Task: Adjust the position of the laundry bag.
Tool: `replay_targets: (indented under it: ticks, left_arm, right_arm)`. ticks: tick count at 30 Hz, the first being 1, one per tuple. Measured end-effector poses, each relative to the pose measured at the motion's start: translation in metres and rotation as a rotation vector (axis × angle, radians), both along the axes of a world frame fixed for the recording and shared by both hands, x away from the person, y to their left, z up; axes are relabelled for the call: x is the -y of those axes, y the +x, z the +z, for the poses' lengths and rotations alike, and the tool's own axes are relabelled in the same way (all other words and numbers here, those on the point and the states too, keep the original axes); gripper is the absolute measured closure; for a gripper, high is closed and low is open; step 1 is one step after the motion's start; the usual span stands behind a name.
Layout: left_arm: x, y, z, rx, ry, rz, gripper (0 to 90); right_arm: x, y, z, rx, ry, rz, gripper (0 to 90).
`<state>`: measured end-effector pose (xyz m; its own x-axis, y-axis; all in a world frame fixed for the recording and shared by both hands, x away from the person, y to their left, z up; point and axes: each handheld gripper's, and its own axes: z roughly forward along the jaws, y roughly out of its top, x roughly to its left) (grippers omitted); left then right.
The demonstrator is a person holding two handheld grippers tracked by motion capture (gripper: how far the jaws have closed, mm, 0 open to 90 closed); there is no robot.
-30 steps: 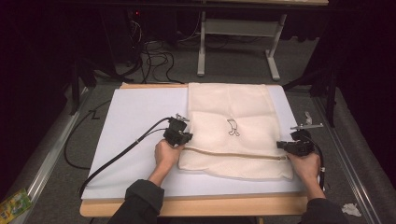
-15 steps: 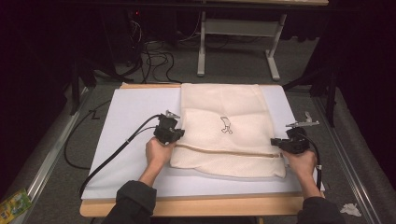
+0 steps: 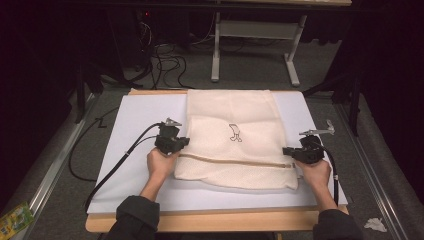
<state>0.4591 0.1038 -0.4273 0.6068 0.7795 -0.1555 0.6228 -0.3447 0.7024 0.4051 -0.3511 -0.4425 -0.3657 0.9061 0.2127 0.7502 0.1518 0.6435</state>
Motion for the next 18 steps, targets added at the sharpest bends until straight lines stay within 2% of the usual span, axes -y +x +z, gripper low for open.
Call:
replay_targets:
  ticks: [5, 11, 18]
  left_arm:
    - [-0.006, -0.001, 0.000, 0.001, 0.010, 0.005, 87.0]
    - [-0.020, -0.005, 0.002, 0.008, -0.003, 0.024, 86.9]
    - [-0.036, -0.006, 0.001, 0.011, -0.023, 0.054, 86.9]
  right_arm:
    - [-0.005, 0.002, 0.001, 0.011, 0.009, 0.011, 89.1]
    - [-0.014, 0.002, 0.007, 0.025, 0.023, 0.031, 89.1]
    - [-0.027, 0.006, 0.003, 0.023, 0.033, 0.053, 89.1]
